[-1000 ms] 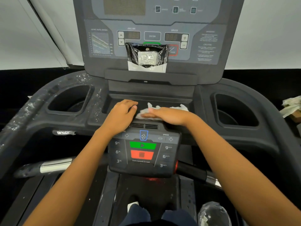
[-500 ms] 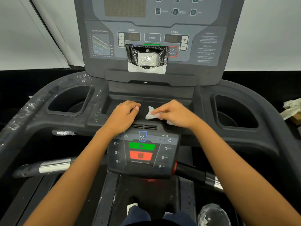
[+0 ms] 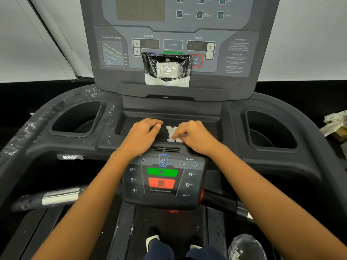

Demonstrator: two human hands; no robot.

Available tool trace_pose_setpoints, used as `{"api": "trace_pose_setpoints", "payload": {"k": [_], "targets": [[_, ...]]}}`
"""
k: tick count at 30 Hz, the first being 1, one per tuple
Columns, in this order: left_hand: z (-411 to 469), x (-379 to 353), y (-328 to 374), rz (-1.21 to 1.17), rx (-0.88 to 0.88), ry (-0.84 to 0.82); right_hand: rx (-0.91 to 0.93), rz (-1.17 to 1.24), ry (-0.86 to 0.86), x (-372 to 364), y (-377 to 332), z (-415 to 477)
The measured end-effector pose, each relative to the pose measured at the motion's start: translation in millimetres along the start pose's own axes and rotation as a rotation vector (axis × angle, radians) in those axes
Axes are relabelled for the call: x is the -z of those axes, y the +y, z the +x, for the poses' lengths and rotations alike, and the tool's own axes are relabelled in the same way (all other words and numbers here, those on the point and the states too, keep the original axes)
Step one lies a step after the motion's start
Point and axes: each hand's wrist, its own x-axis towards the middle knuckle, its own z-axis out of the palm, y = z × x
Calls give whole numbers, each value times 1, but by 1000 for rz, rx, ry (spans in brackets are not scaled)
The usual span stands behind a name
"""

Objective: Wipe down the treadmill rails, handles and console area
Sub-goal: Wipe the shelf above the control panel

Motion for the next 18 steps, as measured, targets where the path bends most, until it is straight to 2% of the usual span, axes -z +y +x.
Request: {"api": "trace_pose_setpoints", "payload": {"k": [3,5,7,16,18], "targets": [[0,1,1,-18,6,-9,-103,121,68,15,16,-23],[0,0,-1,-20,14,-20,-163,125,5,25,23,-38],[1,-1,0,-15,7,-29,-164,106,-40,24,19,-37],[3,1,0,-26,60,13,-150,102,-40,16,8,-18],[3,0,-2,-26,62,9,-191,196,-51,20,14,-25]]}}
